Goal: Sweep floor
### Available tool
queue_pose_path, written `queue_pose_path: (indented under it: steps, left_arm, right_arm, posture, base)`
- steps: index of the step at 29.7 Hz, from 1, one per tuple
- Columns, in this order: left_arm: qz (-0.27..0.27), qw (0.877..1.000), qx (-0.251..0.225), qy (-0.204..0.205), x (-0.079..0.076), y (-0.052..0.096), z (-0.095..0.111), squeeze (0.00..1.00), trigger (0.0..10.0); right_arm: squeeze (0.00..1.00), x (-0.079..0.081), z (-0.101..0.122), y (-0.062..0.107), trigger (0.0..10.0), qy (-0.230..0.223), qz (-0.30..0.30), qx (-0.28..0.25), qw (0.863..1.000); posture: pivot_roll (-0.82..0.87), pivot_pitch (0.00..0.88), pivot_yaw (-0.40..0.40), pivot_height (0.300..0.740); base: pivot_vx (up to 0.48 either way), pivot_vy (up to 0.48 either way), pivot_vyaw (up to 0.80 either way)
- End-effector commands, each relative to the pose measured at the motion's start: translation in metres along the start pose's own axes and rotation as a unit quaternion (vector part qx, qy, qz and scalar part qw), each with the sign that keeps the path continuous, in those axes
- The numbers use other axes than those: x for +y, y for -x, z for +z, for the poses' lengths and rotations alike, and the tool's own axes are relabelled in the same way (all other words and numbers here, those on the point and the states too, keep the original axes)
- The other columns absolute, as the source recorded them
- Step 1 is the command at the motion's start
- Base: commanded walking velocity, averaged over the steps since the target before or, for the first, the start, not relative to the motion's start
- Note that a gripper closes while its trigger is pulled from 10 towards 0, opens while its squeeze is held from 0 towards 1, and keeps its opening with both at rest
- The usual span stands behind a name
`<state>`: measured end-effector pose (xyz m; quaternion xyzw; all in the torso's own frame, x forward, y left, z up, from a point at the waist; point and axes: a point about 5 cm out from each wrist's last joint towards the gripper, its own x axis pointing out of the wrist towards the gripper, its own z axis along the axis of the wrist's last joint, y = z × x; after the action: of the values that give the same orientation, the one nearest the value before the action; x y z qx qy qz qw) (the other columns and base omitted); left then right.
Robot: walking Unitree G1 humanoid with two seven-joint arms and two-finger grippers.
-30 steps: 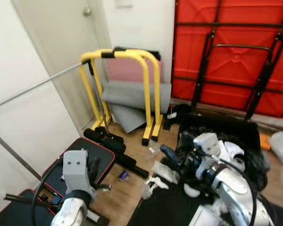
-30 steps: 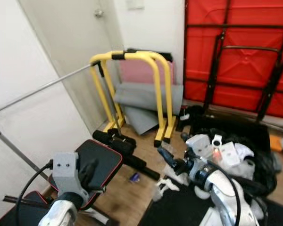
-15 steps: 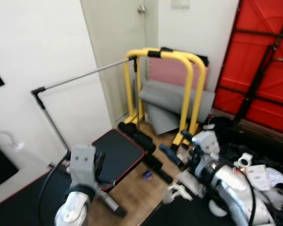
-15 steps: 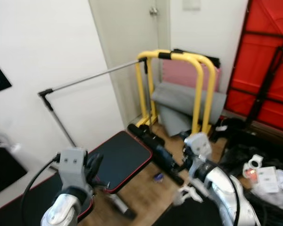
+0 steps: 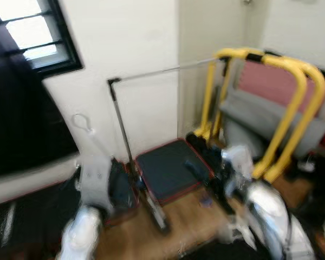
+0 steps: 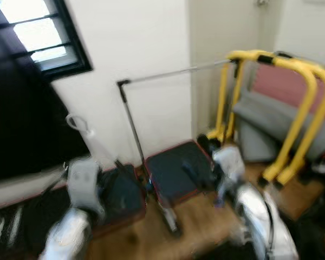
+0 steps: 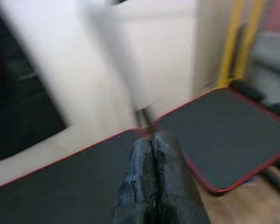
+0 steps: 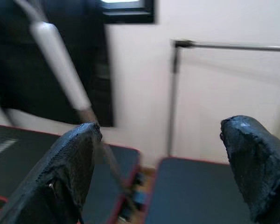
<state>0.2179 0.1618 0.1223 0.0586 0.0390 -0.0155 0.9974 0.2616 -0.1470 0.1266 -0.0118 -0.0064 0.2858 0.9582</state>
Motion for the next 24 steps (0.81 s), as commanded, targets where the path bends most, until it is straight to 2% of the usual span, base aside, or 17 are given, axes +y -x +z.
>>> queue_pose_path:
  steps: [1, 10, 24]
  left_arm:
    - [0.011, 1.0, 0.001, 0.0, -0.0013, 0.0004, -0.0006, 0.0, 10.0]
    - [0.01, 1.0, 0.003, 0.003, -0.0007, -0.0009, -0.0011, 0.0, 10.0]
    - [0.008, 1.0, 0.002, 0.006, -0.0003, -0.0023, -0.0013, 0.0, 10.0]
  right_arm:
    - [0.0, -0.0045, -0.0008, 0.0029, 10.0, 0.006, -0.009, 0.005, 1.0]
    - [0.0, -0.0089, -0.0005, -0.0004, 10.0, 0.002, -0.027, 0.007, 1.0]
    - [0.0, -0.013, 0.004, -0.0033, 10.0, 0.006, -0.044, -0.001, 0.999]
  posture:
    - [-0.14, 0.0, -0.012, 0.74]
    - [-0.13, 0.0, -0.013, 0.74]
    - [-0.14, 0.0, -0.015, 0.74]
  base:
    - [0.0, 0.0, 0.77]
    - [0.0, 0.0, 0.59]
    - [0.0, 0.0, 0.0]
